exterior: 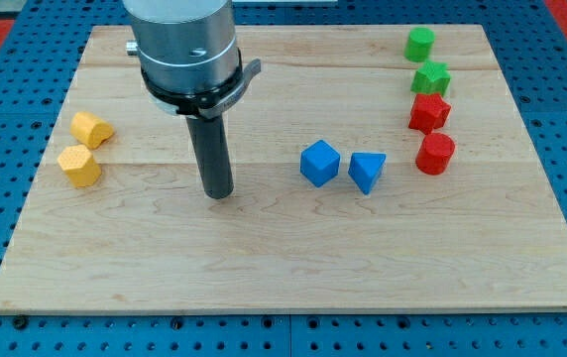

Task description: Slide the blue cube up and left a bit

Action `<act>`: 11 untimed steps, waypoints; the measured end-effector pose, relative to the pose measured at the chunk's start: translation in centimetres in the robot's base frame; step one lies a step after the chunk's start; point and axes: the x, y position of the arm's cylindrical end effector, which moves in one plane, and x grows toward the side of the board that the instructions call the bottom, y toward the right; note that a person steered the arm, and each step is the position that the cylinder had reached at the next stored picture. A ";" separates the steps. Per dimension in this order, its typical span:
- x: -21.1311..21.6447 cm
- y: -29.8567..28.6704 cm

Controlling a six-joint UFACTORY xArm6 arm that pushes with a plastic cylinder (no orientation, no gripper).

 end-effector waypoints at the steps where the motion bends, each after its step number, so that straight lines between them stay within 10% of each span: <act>1: 0.4 1.7; 5: 10.2 17.3; 11: -6.5 6.9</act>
